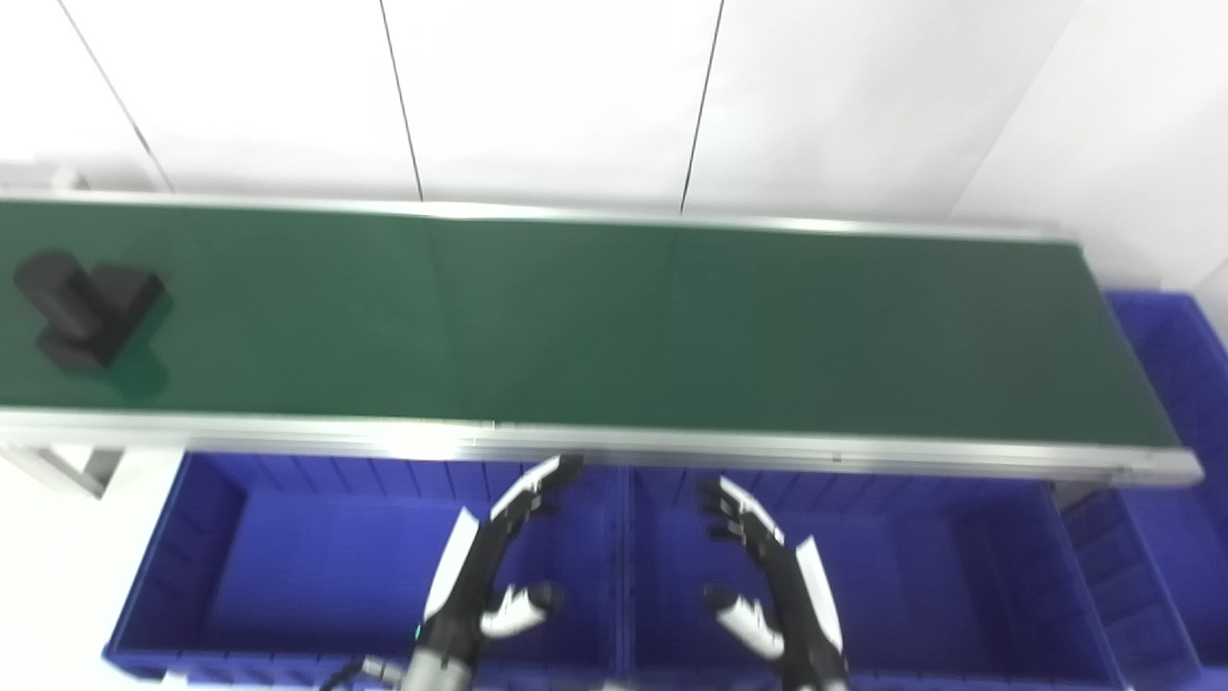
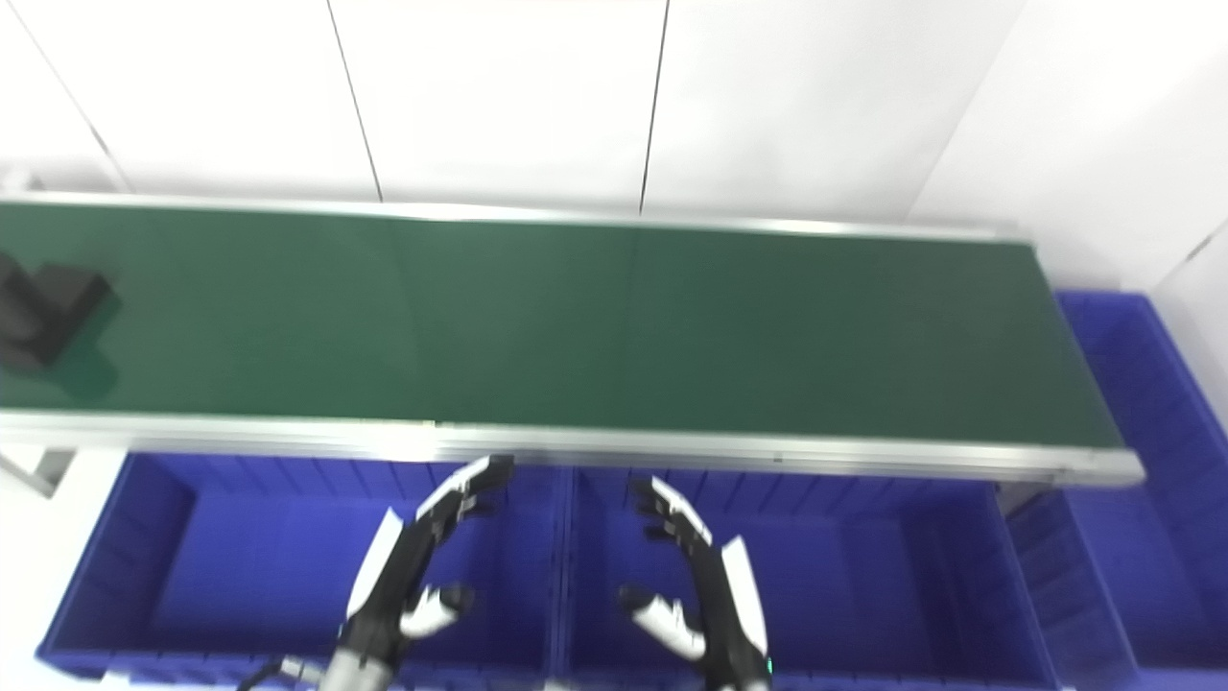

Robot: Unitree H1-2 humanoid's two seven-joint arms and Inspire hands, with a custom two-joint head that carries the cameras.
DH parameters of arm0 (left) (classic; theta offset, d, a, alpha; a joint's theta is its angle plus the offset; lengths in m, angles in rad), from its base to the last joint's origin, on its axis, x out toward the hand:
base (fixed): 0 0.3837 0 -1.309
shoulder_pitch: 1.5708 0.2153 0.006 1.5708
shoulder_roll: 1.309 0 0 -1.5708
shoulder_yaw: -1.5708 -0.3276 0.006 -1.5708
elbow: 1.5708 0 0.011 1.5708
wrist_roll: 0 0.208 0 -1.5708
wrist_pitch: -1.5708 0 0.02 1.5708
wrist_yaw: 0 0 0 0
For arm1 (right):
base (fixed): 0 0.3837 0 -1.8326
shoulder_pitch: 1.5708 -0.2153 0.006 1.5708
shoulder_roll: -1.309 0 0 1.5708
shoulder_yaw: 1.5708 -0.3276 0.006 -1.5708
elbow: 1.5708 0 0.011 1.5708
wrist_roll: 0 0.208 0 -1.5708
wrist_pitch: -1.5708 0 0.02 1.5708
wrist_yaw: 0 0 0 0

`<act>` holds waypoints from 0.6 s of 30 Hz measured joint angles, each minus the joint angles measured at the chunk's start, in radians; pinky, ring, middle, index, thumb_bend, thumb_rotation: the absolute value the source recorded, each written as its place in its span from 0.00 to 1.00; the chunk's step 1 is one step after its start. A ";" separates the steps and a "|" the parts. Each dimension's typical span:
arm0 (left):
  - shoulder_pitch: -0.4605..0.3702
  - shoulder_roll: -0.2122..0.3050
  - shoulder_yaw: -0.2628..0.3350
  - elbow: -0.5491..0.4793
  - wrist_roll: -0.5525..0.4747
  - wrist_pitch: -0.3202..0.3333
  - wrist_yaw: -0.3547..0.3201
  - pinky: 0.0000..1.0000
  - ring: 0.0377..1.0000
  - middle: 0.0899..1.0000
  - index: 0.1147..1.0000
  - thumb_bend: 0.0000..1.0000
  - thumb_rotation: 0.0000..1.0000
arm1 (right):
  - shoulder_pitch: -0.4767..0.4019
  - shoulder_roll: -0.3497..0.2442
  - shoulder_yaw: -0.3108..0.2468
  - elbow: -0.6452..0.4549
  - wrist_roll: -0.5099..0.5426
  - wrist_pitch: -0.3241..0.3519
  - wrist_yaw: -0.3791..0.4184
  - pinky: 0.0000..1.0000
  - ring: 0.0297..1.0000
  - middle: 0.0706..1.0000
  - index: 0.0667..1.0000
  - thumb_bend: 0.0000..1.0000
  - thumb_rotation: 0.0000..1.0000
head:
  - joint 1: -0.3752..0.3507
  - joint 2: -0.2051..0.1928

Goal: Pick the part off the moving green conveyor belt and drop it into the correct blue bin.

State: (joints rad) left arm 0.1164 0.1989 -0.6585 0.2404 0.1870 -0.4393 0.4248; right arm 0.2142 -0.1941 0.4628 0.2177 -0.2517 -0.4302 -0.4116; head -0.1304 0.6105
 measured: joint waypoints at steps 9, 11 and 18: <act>-0.012 0.007 -0.026 -0.007 -0.002 0.000 0.028 0.76 0.84 0.83 0.82 1.00 1.00 | -0.007 -0.011 0.012 0.001 0.000 0.000 -0.007 0.73 0.80 0.84 0.82 0.89 0.93 | -0.002 0.012; -0.012 0.008 -0.025 -0.010 -0.002 0.000 0.028 0.78 0.84 0.83 0.82 1.00 1.00 | -0.007 -0.011 0.012 0.001 0.000 0.000 -0.007 0.73 0.80 0.84 0.83 0.89 0.93 | -0.005 0.020; -0.011 0.016 -0.024 -0.016 -0.003 0.000 0.021 0.79 0.85 0.83 0.82 1.00 1.00 | -0.005 -0.012 0.012 0.000 -0.001 0.000 -0.007 0.73 0.79 0.84 0.82 0.88 0.92 | -0.006 0.026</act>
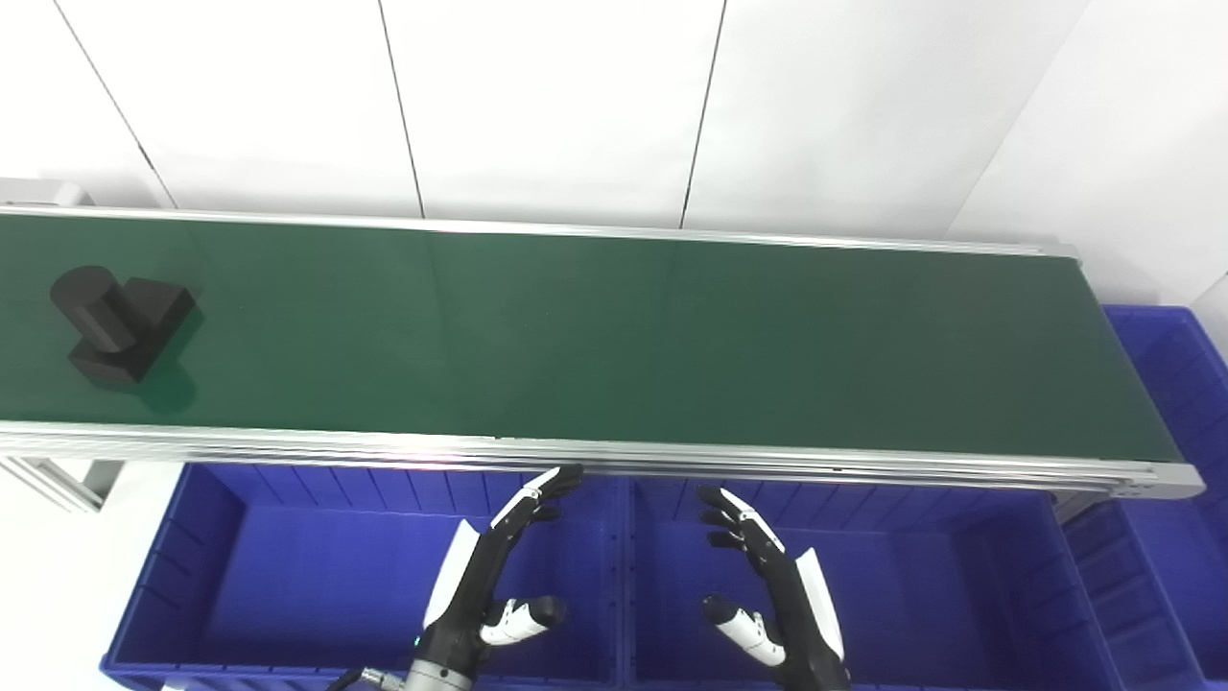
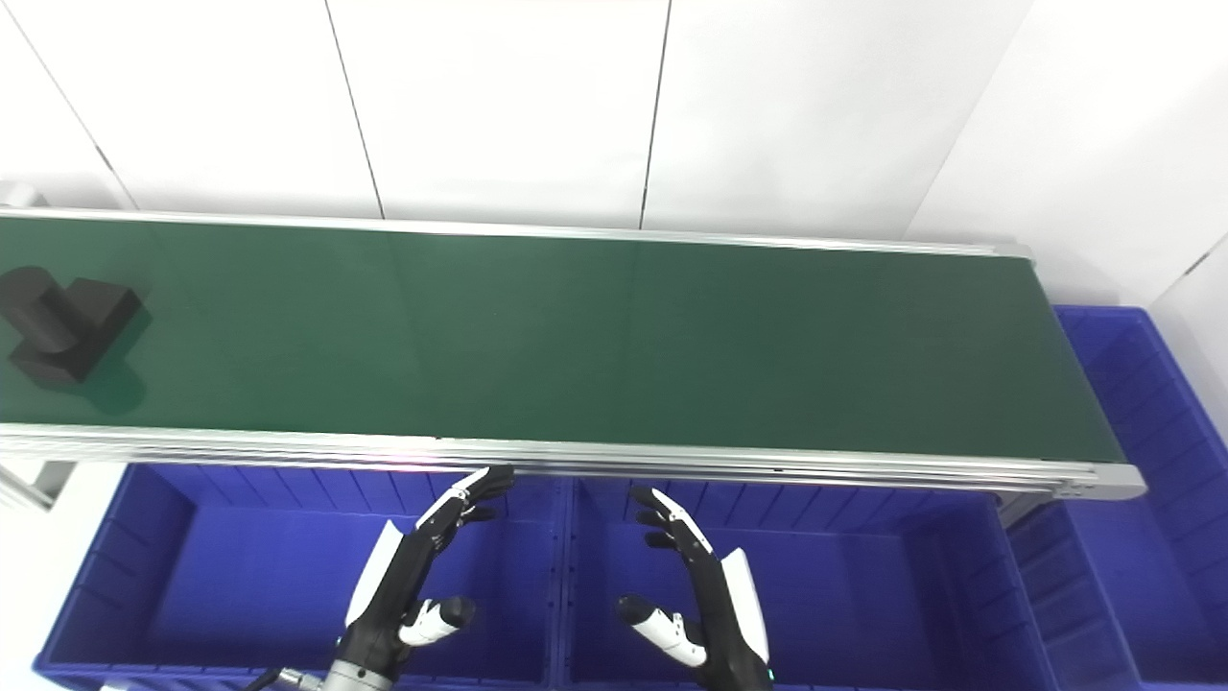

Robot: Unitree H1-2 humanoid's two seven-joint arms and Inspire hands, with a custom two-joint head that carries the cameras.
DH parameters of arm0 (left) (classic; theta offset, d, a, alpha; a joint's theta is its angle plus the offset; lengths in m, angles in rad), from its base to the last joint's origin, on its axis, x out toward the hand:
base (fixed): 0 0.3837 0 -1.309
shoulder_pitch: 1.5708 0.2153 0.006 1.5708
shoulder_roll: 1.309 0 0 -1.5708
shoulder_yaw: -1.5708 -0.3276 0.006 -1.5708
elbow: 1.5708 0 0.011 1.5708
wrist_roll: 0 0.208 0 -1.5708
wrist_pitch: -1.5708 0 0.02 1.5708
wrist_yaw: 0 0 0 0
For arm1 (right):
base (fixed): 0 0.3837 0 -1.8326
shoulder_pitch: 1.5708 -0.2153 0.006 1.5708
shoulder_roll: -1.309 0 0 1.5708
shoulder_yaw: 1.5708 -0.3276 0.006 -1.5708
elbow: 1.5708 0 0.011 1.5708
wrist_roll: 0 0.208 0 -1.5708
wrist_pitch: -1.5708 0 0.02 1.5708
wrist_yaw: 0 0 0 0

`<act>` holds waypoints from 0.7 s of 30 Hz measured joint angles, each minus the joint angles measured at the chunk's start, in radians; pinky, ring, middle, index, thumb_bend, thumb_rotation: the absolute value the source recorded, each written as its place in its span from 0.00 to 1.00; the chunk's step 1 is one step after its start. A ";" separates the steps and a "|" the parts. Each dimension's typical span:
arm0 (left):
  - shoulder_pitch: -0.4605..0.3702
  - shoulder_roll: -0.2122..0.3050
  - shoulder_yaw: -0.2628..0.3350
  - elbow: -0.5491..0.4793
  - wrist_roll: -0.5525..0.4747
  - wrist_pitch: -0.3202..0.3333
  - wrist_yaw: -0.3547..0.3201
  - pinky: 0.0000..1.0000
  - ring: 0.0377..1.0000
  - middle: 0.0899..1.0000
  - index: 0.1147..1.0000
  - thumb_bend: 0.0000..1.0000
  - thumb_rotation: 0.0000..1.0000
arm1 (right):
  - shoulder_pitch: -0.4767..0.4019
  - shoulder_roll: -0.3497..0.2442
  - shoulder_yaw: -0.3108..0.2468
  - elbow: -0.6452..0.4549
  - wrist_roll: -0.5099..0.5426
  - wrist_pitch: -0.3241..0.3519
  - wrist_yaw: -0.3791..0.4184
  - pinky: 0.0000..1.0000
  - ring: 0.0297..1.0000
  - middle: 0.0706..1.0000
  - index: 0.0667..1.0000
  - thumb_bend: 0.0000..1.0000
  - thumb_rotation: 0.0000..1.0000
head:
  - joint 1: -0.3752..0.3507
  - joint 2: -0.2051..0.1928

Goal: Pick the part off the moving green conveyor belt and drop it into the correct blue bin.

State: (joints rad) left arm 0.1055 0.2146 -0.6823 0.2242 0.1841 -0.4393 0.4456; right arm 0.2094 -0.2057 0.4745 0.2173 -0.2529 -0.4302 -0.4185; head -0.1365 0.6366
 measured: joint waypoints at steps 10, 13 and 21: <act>0.000 0.000 0.006 0.000 -0.002 0.000 -0.011 0.77 0.85 0.84 0.82 1.00 1.00 | 0.000 0.000 0.000 0.000 -0.008 0.000 -0.006 0.72 0.80 0.85 0.82 0.89 0.92 | -0.006 0.006; 0.000 0.000 0.008 0.000 -0.001 0.000 -0.015 0.77 0.85 0.85 0.82 1.00 1.00 | -0.002 0.000 0.004 0.000 -0.015 0.000 -0.027 0.72 0.81 0.87 0.85 0.88 0.92 | -0.006 0.006; 0.000 0.003 0.006 0.002 0.000 0.000 -0.008 0.77 0.85 0.86 0.82 1.00 1.00 | -0.006 0.000 0.013 0.000 -0.013 0.000 -0.043 0.77 0.83 0.87 0.84 0.87 0.92 | -0.006 0.006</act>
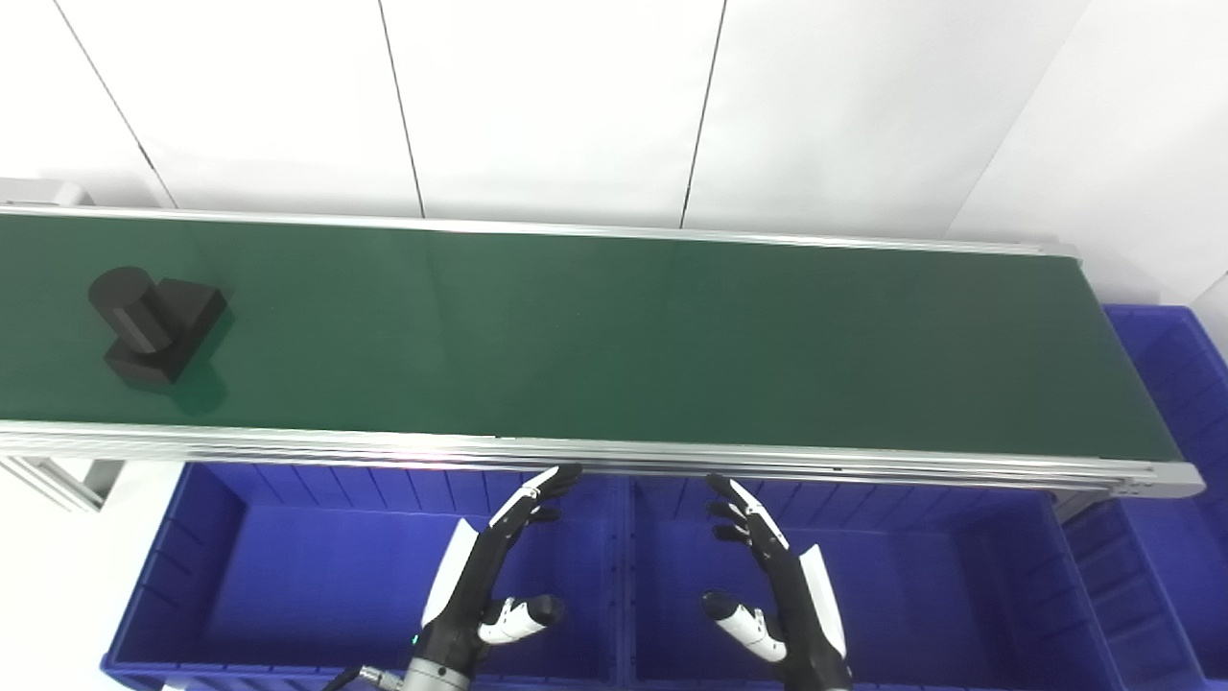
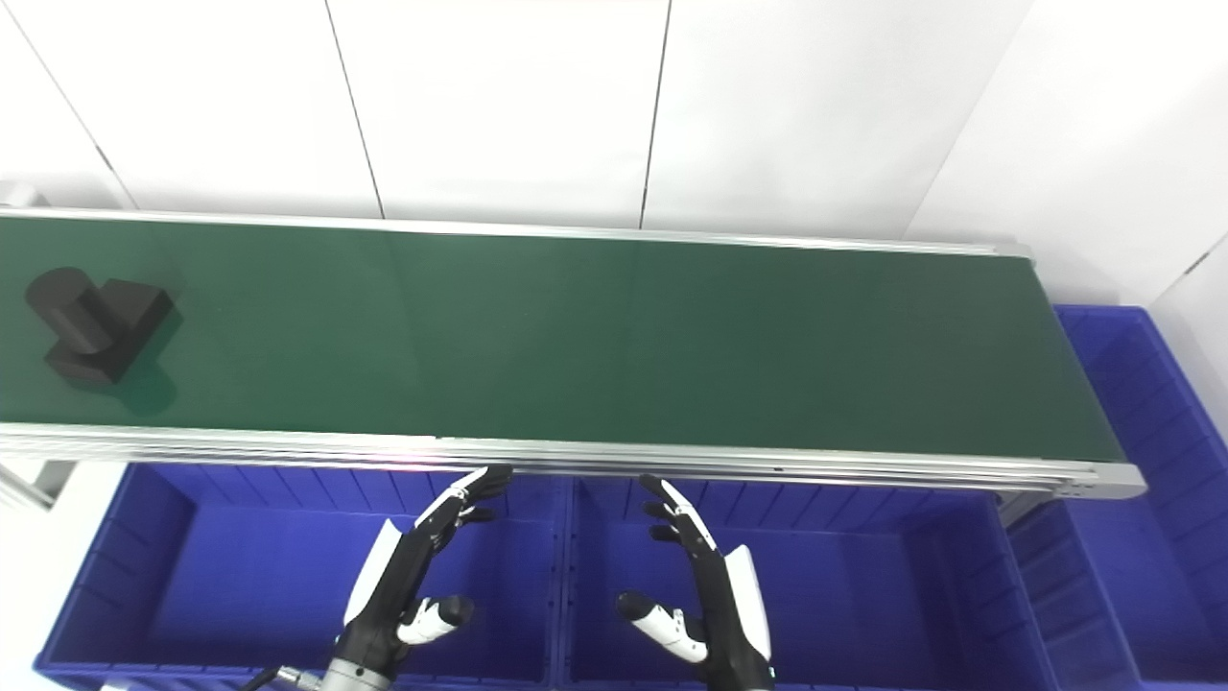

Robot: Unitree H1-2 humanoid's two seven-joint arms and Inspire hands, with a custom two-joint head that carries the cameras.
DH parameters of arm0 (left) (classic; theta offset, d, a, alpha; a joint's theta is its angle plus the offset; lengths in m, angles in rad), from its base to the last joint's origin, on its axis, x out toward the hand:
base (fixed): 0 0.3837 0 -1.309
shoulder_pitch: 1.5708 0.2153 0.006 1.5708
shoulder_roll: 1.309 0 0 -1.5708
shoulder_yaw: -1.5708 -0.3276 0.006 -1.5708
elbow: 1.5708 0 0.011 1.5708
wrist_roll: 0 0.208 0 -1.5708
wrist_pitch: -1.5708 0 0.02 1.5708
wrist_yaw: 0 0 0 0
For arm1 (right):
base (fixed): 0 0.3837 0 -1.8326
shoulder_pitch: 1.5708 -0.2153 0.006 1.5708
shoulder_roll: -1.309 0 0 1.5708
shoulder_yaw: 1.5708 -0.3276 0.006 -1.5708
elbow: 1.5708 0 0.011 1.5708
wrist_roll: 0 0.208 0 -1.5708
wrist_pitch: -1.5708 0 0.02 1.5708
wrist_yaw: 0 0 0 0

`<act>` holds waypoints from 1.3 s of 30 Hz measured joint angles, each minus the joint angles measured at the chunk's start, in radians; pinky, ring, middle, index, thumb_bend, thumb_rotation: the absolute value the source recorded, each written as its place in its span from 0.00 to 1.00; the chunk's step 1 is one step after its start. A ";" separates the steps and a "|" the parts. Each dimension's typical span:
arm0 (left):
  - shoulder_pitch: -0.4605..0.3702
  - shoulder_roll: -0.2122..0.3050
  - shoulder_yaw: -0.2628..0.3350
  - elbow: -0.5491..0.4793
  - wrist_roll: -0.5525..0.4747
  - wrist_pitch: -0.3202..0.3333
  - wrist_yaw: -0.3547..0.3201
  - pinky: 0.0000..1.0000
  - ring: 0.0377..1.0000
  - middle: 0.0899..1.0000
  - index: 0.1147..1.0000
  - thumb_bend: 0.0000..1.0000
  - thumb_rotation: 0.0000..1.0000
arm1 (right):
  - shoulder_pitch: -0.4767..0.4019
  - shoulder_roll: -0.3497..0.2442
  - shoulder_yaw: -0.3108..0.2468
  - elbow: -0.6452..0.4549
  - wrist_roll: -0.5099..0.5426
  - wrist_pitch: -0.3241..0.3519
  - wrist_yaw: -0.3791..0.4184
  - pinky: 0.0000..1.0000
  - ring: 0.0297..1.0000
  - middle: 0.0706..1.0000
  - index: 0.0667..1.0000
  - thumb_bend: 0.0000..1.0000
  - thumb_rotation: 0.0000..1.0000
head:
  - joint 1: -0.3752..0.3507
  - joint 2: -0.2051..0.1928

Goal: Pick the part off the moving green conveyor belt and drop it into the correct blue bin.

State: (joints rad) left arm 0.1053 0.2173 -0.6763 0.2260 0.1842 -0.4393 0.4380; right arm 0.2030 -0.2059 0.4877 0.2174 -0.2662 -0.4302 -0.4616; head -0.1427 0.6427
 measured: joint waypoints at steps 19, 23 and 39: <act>0.026 -0.026 0.063 0.000 -0.062 0.000 -0.070 0.84 0.93 0.94 0.83 1.00 1.00 | -0.005 -0.014 0.016 0.000 0.015 0.000 0.013 0.87 0.93 0.94 0.93 0.91 0.99 | 0.006 0.000; 0.028 -0.028 0.072 0.000 -0.063 0.000 -0.077 0.84 0.93 0.95 0.82 1.00 1.00 | -0.005 -0.014 0.015 0.000 0.017 0.000 0.022 0.89 0.95 0.95 0.94 0.93 1.00 | 0.006 -0.002; 0.024 -0.063 0.087 0.040 -0.071 0.000 -0.130 0.84 0.91 0.92 0.80 1.00 1.00 | -0.013 -0.033 0.023 0.036 0.043 0.000 0.028 0.90 0.95 0.96 0.94 0.89 1.00 | 0.087 -0.064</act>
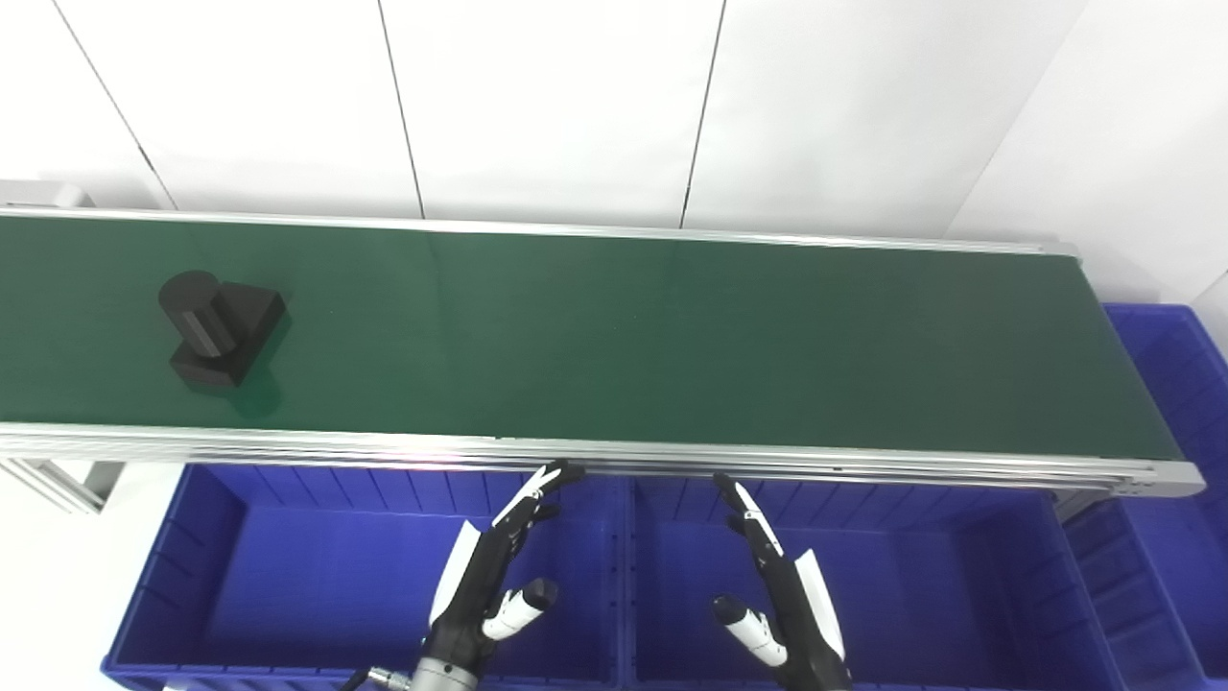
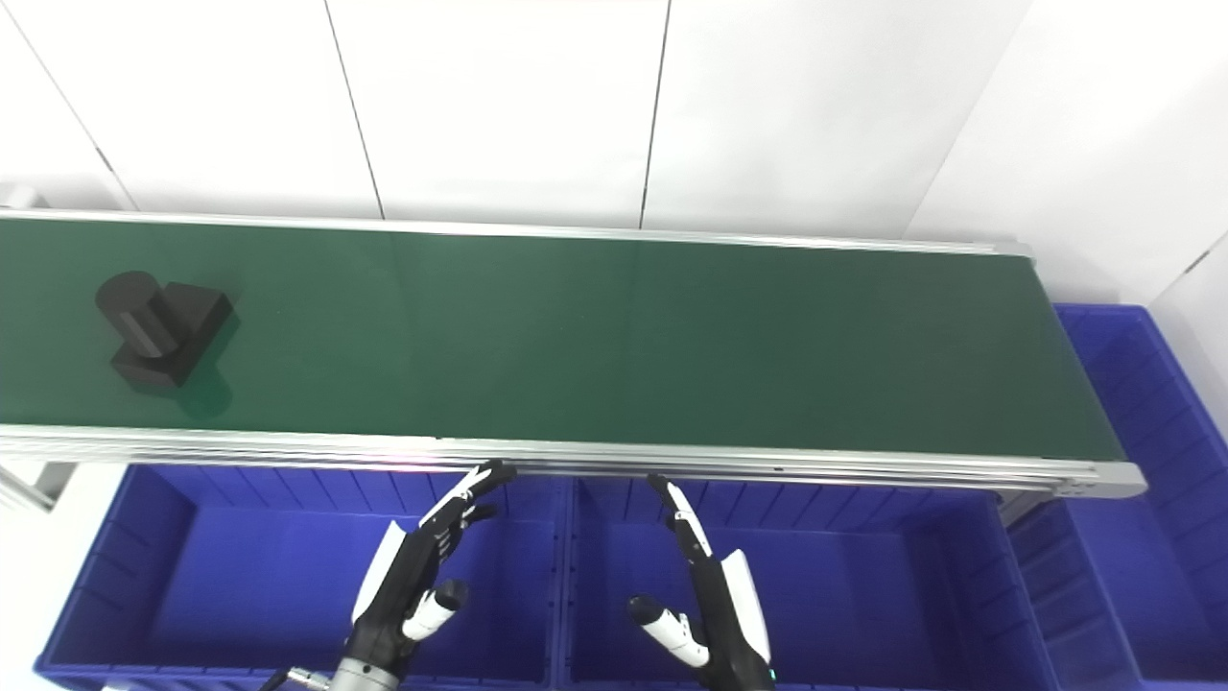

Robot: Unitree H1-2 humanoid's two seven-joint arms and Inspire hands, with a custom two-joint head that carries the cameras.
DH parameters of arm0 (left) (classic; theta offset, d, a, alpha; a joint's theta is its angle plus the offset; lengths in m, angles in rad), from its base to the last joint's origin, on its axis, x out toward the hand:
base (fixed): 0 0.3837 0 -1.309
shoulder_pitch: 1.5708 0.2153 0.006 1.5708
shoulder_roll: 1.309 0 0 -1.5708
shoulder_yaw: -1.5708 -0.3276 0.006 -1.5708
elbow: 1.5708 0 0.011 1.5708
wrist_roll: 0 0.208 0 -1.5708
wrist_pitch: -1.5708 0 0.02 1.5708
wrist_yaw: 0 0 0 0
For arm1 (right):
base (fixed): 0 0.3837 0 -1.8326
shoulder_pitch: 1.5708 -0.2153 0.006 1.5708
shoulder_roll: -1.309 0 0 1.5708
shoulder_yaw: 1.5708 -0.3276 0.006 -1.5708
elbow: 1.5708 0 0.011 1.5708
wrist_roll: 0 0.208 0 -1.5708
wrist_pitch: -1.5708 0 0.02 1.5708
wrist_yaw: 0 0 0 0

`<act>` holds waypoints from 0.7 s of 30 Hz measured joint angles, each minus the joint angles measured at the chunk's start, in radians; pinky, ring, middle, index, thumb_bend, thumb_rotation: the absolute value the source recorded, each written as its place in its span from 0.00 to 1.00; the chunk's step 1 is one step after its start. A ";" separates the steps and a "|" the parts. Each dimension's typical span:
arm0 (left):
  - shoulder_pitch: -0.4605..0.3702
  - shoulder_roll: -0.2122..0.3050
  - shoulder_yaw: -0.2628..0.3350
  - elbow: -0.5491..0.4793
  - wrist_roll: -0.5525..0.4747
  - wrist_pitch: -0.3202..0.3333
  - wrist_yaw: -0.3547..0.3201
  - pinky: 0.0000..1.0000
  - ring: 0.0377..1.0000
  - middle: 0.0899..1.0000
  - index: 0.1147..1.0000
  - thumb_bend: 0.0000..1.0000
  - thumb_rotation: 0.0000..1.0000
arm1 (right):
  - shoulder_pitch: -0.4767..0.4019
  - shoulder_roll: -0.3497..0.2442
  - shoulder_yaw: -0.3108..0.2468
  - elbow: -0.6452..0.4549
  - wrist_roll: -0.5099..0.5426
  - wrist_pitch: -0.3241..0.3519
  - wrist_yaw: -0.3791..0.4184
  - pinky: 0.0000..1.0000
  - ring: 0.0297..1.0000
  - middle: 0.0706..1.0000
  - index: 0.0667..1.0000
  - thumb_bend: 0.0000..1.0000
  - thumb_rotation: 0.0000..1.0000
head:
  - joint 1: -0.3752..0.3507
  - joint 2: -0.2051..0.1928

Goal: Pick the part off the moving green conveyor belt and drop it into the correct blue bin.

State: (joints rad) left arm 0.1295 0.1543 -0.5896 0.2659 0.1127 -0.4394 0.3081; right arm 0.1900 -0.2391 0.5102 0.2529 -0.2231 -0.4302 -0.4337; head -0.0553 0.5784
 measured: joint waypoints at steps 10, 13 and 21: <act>-0.011 -0.029 -0.018 0.034 -0.001 0.000 0.020 0.84 0.91 0.91 0.78 1.00 1.00 | -0.016 -0.016 0.018 0.036 0.017 0.000 -0.016 0.88 0.93 0.97 0.94 0.89 0.99 | 0.061 -0.045; -0.017 -0.031 -0.032 0.043 0.000 0.000 0.026 0.84 0.91 0.90 0.78 1.00 0.99 | -0.021 -0.020 0.019 0.048 0.036 0.000 -0.017 0.89 0.93 0.97 0.94 0.90 1.00 | 0.080 -0.052; -0.041 -0.031 -0.075 0.072 0.032 0.000 0.086 0.78 0.88 0.88 0.77 1.00 0.99 | -0.023 -0.047 0.019 0.059 0.071 0.000 -0.006 0.93 0.96 0.98 0.95 0.91 1.00 | 0.130 -0.068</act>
State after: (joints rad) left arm 0.0882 0.1238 -0.6642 0.3383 0.1450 -0.4394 0.3943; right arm 0.1667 -0.2862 0.5294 0.3122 -0.1522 -0.4303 -0.4393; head 0.0751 0.5108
